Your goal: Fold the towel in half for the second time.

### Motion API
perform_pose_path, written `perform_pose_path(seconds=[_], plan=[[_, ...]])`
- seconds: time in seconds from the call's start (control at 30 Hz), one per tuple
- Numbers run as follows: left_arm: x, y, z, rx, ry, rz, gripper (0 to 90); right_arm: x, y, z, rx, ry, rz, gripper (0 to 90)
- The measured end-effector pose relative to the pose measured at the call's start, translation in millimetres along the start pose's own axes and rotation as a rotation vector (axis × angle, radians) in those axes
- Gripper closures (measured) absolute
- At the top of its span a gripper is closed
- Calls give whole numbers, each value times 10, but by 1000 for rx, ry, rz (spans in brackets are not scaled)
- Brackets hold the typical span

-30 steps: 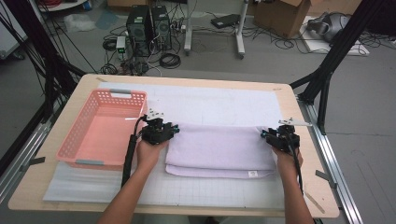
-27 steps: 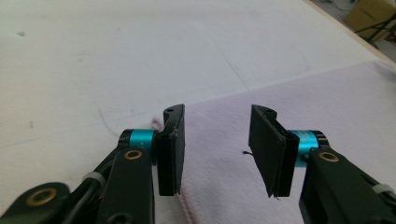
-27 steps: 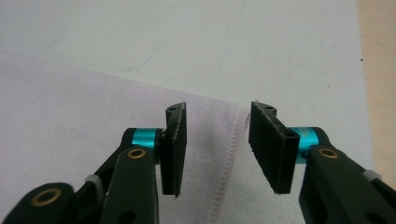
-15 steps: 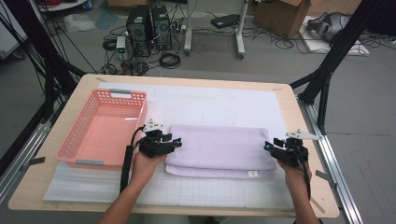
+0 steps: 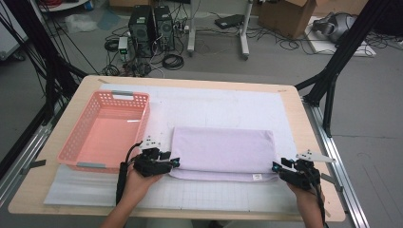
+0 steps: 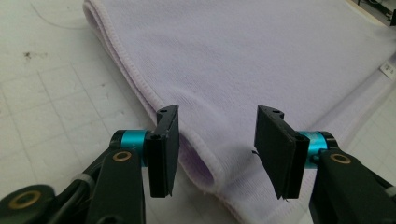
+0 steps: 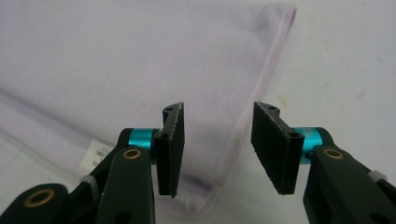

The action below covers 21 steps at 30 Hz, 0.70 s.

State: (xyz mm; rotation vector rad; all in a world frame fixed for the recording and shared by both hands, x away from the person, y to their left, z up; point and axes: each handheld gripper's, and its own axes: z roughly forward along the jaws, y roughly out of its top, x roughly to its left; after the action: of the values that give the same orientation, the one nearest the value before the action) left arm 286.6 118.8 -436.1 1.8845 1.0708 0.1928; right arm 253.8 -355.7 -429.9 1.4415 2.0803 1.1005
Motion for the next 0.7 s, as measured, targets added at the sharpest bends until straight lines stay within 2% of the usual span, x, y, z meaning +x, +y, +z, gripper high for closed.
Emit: perform_pose_path(seconds=[0.1, 0.2, 0.3, 0.37, 0.43, 0.5, 0.7], plan=[[4, -80, -22, -4, 5, -15, 589, -4, -75, -1, 30, 15, 0, 558], [6, -104, -1, -3, -1, -18, 686, -34, -87, 4, 36, 44, 28, 647], [-35, -115, 35, 10, 19, 21, 790, -49, -104, 31, 52, 55, 23, 753], [-53, -116, 31, -1, 30, 39, 841, -43, -104, 18, 49, 59, 15, 831], [-64, -110, 11, -15, 33, 44, 854, -27, -92, 5, 44, 44, -13, 843], [-68, -105, -18, -30, 35, 46, 859, -12, -82, -9, 38, 40, -20, 846], [-69, -97, -161, -76, -1, 17, 862, 11, -42, -132, -6, 54, -3, 848]])
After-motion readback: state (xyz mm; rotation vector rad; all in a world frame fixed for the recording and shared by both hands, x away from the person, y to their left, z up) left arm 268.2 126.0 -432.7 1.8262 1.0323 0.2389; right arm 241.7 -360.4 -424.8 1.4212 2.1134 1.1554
